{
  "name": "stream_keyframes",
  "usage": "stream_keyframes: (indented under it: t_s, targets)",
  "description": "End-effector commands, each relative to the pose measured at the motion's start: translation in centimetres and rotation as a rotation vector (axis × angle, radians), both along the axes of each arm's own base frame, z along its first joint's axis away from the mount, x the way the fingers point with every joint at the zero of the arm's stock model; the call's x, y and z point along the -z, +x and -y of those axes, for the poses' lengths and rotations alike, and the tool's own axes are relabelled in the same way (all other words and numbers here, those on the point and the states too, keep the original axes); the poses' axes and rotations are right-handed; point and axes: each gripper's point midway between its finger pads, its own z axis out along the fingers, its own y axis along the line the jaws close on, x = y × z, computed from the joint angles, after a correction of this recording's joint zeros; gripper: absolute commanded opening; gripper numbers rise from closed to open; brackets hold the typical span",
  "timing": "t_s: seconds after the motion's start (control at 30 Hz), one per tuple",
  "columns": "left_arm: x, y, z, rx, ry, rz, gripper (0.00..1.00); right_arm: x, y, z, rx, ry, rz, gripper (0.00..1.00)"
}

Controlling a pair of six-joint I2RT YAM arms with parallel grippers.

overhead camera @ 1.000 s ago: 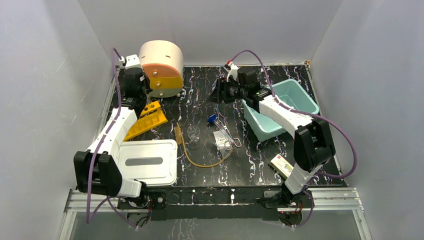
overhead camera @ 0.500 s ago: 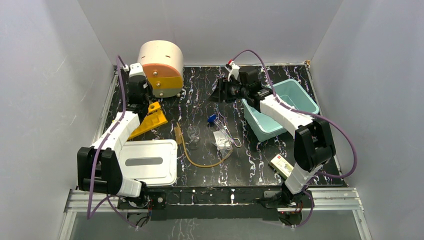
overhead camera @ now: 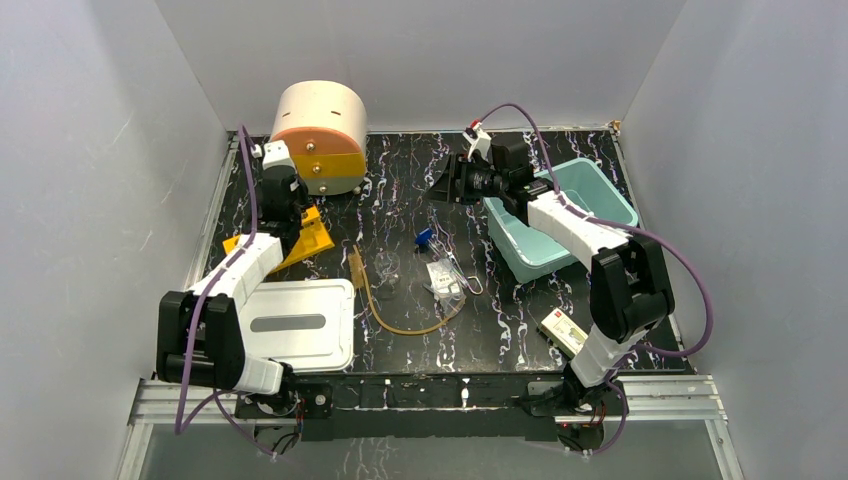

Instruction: Organize the chemistry lab equipment

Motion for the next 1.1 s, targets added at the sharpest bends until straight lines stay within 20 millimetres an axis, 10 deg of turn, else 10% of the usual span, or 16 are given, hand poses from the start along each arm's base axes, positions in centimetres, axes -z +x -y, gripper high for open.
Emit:
stream_keyframes:
  t_s: [0.0,1.07]
  targets:
    - [-2.0,0.2,-0.8,-0.033,0.005,0.089,0.18,-3.7,-0.4,-0.3,-0.022,0.078,0.09,0.64]
    - [-0.4,-1.8,-2.7,-0.101,0.07,0.207,0.26,-3.8,0.2,-0.8,-0.033,0.073,0.043,0.64]
